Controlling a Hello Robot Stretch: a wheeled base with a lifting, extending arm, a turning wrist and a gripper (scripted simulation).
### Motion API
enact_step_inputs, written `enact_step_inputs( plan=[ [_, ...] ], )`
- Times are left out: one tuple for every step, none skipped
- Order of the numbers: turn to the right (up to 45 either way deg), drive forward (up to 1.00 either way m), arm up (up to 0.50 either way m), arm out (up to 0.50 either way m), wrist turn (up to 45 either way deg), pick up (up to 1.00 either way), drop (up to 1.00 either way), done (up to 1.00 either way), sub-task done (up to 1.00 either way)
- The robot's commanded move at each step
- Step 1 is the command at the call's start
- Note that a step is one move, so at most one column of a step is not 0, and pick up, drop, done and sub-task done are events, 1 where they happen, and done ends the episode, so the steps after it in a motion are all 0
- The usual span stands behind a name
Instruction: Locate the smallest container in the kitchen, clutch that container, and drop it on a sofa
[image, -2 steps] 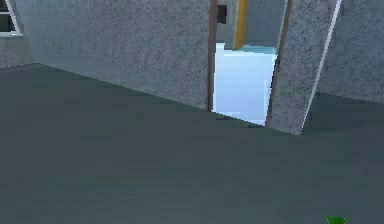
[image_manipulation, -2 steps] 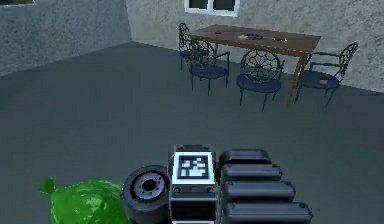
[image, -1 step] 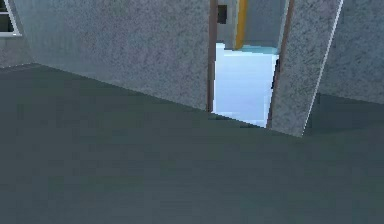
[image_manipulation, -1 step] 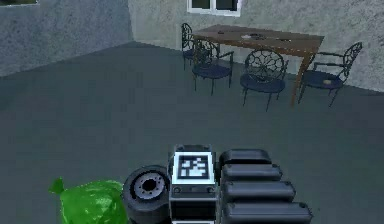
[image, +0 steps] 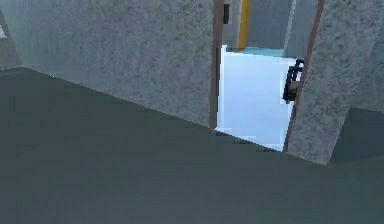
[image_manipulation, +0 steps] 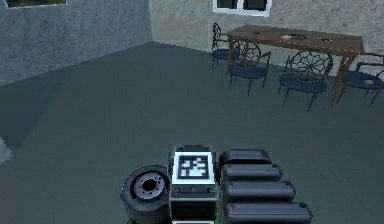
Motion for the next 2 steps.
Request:
enact_step_inputs(
  plan=[
    [12.0, 0.00, 0.00, 0.00, 0.0, 0.00, 0.00, 0.00, 0.00],
    [0.0, 1.00, 0.00, 0.00, 0.0, 0.00, 0.00, 0.00, 0.00]
  ],
)
